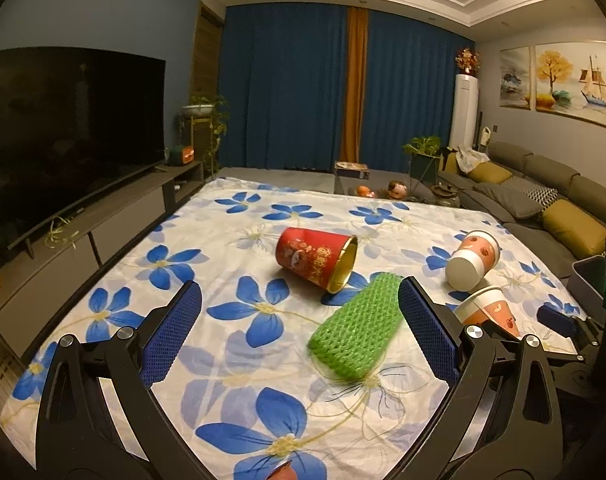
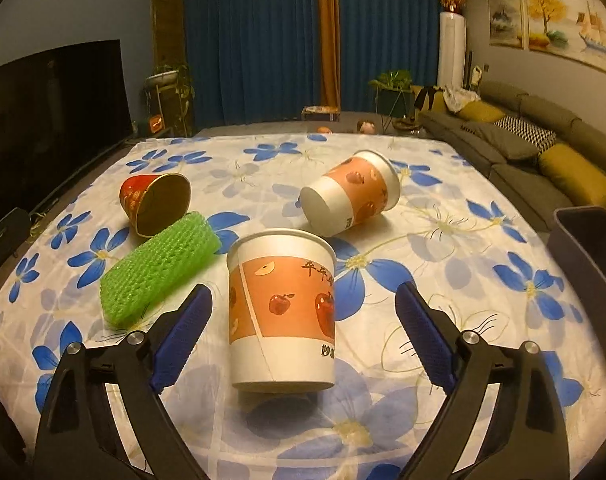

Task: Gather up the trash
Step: 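Grasp the orange-and-white paper cup with the right tool while the left tool grasps the green foam net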

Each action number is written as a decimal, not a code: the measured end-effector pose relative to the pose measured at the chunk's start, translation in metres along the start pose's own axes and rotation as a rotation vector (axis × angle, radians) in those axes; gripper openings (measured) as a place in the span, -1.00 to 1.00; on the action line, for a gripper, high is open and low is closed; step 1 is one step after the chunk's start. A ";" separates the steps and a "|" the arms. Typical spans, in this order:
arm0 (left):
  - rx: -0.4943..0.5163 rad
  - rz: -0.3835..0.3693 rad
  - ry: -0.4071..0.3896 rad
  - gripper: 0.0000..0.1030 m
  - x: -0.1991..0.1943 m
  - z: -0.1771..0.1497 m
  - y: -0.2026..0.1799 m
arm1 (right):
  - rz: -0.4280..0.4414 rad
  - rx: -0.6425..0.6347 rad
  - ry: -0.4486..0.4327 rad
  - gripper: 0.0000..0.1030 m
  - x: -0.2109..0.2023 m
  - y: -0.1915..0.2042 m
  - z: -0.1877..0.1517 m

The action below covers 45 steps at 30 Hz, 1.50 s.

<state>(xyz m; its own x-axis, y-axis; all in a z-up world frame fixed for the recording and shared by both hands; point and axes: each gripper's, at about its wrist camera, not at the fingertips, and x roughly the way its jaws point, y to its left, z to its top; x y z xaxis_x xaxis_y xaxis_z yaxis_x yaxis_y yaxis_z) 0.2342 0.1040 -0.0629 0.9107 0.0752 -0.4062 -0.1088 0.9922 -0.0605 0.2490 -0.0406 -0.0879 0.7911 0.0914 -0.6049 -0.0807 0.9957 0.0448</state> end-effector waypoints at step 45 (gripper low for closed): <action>0.040 -0.189 0.407 -0.83 0.100 -0.026 -0.031 | 0.019 0.106 -0.087 0.10 -0.071 -0.039 0.002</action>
<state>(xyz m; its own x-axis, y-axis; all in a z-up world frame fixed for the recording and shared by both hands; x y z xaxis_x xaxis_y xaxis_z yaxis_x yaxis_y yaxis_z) 0.3181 0.0783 -0.1258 0.6813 -0.1447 -0.7176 0.0667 0.9885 -0.1360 0.1973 -0.0858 -0.0454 0.8399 0.1063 -0.5322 -0.0353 0.9892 0.1420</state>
